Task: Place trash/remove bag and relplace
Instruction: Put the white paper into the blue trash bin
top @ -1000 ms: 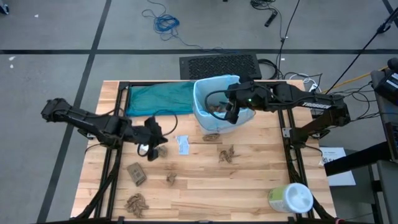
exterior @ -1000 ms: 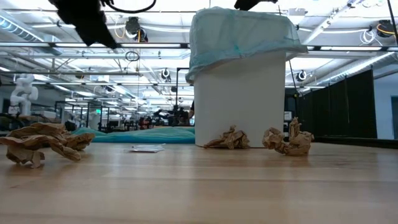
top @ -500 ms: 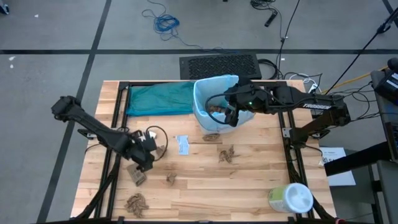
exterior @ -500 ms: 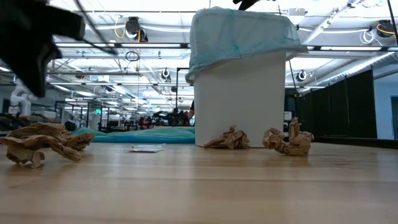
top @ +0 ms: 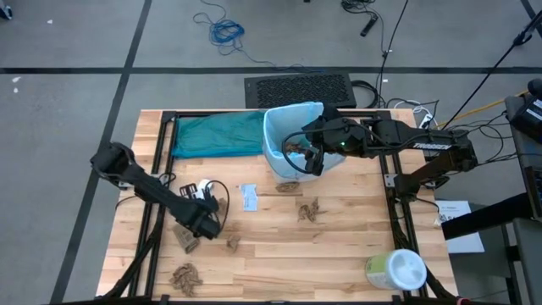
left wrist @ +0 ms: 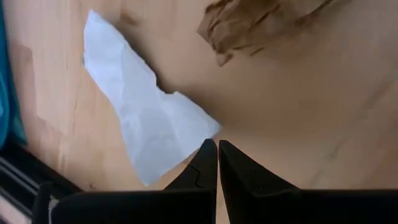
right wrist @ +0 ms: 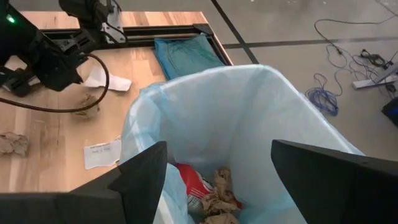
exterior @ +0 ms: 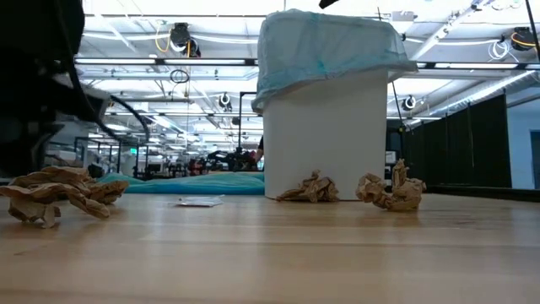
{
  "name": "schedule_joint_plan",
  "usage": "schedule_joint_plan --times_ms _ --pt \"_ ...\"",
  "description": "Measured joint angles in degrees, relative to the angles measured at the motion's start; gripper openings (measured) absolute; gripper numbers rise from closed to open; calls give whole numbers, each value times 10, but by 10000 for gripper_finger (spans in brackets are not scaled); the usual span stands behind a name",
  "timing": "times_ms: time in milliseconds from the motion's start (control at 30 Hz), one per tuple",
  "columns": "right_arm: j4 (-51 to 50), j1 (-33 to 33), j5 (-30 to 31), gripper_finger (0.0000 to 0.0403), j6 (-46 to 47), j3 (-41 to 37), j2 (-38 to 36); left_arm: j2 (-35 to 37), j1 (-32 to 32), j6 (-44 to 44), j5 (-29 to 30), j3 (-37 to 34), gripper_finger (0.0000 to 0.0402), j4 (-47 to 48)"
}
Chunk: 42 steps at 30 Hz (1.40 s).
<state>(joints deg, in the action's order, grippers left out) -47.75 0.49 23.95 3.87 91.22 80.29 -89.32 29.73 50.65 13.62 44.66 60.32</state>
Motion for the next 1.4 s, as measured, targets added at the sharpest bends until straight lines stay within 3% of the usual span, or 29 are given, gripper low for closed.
schedule_joint_plan --times_ms 300,467,1067,1200,1400 --pt "0 0 0 281 -1 0 0 -74 -34 -17 50 1 15 -15" --pt "0 0 0 281 0 0 0 -77 -41 -21 78 1 3 -12" --pt "0 0 -1 281 1 0 0 115 -38 -34 105 71 2 35" --pt "0 0 -1 281 1 0 0 108 -42 -50 96 71 32 33" --pt "-1 0 -1 281 1 0 0 57 -54 -46 63 42 113 26"
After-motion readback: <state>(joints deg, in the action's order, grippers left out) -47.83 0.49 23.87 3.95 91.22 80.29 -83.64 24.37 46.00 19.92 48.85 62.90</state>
